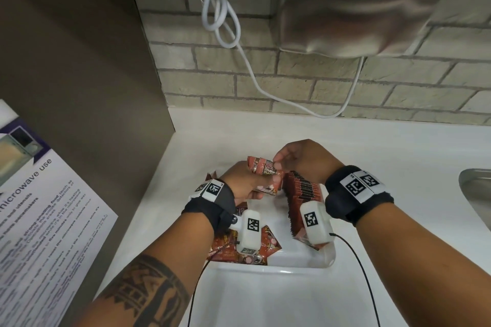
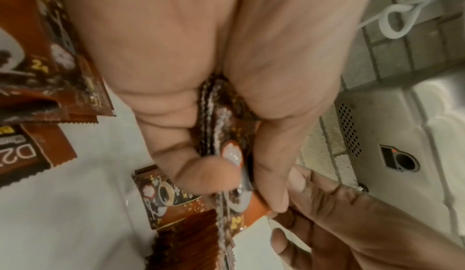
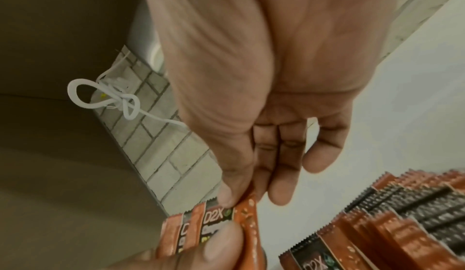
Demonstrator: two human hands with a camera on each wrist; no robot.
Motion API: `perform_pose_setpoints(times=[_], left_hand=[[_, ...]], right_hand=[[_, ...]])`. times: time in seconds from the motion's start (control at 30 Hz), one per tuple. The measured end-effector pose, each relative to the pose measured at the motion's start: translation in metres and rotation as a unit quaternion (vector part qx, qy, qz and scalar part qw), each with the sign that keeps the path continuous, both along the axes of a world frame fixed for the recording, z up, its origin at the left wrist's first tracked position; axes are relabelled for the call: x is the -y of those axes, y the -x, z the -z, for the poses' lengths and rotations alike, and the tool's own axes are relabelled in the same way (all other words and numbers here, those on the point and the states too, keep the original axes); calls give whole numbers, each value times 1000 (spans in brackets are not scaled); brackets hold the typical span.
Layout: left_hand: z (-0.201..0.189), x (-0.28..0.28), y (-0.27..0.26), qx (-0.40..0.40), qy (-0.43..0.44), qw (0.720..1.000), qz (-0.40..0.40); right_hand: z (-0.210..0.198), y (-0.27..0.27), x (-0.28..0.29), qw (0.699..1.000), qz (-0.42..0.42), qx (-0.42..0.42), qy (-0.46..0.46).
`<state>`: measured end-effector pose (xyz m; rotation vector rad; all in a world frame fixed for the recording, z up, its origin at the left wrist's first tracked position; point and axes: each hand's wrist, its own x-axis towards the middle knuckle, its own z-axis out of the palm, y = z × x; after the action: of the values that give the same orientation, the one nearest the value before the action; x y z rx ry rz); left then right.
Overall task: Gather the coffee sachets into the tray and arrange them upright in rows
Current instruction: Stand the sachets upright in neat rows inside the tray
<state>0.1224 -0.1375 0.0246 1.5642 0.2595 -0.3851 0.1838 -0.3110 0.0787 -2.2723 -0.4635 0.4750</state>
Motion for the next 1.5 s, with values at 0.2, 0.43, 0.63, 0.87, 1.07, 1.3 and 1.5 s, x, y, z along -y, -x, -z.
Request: perform_pose_setpoints(times=[0.2,0.43,0.63,0.87,1.07,1.3,1.5], left_hand=[[-6,-12,1,-83,-167,982,-19],[-18,-5,3,-144,-305,928,160],[-3,14,-5,-139,-308,920,197],[3,19,-13,-140,-332,910,204],[4,19,-17,-143,-335,907,210],[12,20,-21,-151,-314,916,200],[16,20,-23,-150,-288,925,195]], right_hand=[[-6,-6,1,997,25,61,44],[7,-7,-7,989,34,67,124],[25,-8,-18,978,66,59,187],[31,-9,-22,976,53,45,206],[34,-9,-23,976,53,43,208],[34,-11,-27,972,52,46,227],[36,-13,-25,971,49,45,228]])
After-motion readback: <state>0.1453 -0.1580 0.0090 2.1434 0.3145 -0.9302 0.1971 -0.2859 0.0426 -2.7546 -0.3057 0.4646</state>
